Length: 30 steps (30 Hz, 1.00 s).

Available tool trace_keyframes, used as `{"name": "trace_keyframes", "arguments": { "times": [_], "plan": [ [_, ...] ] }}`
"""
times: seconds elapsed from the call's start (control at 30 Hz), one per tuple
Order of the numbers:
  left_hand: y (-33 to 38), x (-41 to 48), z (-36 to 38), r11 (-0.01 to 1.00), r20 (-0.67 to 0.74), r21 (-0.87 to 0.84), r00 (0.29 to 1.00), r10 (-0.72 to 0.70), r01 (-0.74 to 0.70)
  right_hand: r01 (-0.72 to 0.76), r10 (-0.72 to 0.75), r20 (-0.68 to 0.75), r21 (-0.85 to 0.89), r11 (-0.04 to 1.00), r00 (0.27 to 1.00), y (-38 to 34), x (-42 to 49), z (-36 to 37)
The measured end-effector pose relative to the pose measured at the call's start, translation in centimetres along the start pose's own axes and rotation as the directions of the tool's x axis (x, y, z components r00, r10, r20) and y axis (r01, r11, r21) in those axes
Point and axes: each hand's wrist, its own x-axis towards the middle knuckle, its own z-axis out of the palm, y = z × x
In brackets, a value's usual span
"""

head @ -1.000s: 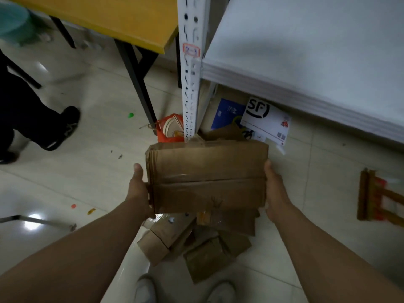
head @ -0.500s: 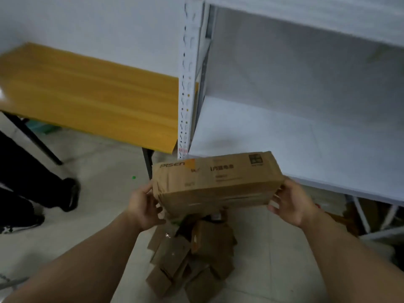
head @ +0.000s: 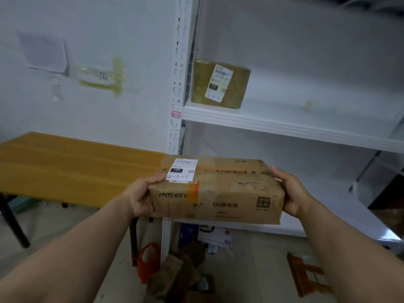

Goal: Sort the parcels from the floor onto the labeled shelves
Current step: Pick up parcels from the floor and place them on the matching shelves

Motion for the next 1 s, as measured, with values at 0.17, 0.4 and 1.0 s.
{"name": "trace_keyframes", "arguments": {
  "times": [0.17, 0.4, 1.0],
  "plan": [
    [2.6, -0.9, 2.7, 0.959, 0.058, 0.04, 0.959, 0.278, -0.281, 0.095, -0.097, -0.058, -0.03, 0.995, 0.994, -1.8, -0.7, 0.4],
    [5.9, -1.4, 5.7, 0.89, 0.148, 0.07, 0.887, 0.438, -0.451, 0.175, -0.181, -0.171, -0.051, 0.983, 0.968, -4.3, -1.0, 0.7],
    [10.3, -1.1, 11.1, 0.751, 0.247, 0.266, 0.796, 0.552, -0.604, 0.607, -0.612, -0.234, -0.103, 0.788, 0.755, -11.7, -4.0, 1.8]
  ]
}}
